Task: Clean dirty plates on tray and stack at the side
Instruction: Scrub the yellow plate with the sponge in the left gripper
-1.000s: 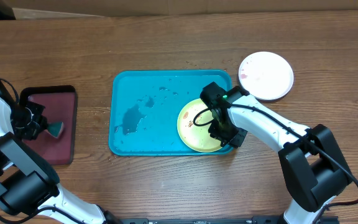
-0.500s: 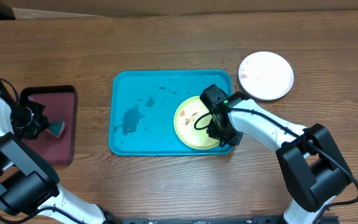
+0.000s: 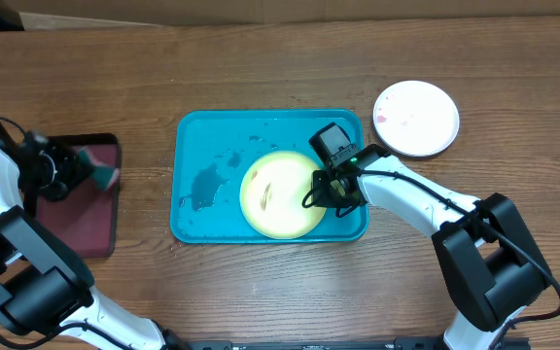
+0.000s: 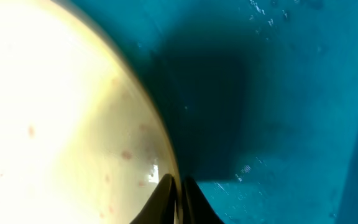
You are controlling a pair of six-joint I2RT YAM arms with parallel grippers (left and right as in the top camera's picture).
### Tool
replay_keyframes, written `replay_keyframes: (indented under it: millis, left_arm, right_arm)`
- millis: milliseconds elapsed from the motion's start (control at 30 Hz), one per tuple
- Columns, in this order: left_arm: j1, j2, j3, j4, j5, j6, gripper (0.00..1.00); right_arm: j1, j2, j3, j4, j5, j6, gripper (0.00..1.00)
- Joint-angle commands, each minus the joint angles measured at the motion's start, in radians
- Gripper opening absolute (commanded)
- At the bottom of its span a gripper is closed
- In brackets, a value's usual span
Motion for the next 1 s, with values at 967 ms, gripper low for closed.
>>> replay_keyframes:
  millis: [967]
  left_arm:
    - [-0.930, 0.010, 0.000, 0.023, -0.291, -0.184, 0.04]
  right_arm:
    - [-0.053, -0.005, 0.021, 0.181, -0.036, 0.132, 0.04]
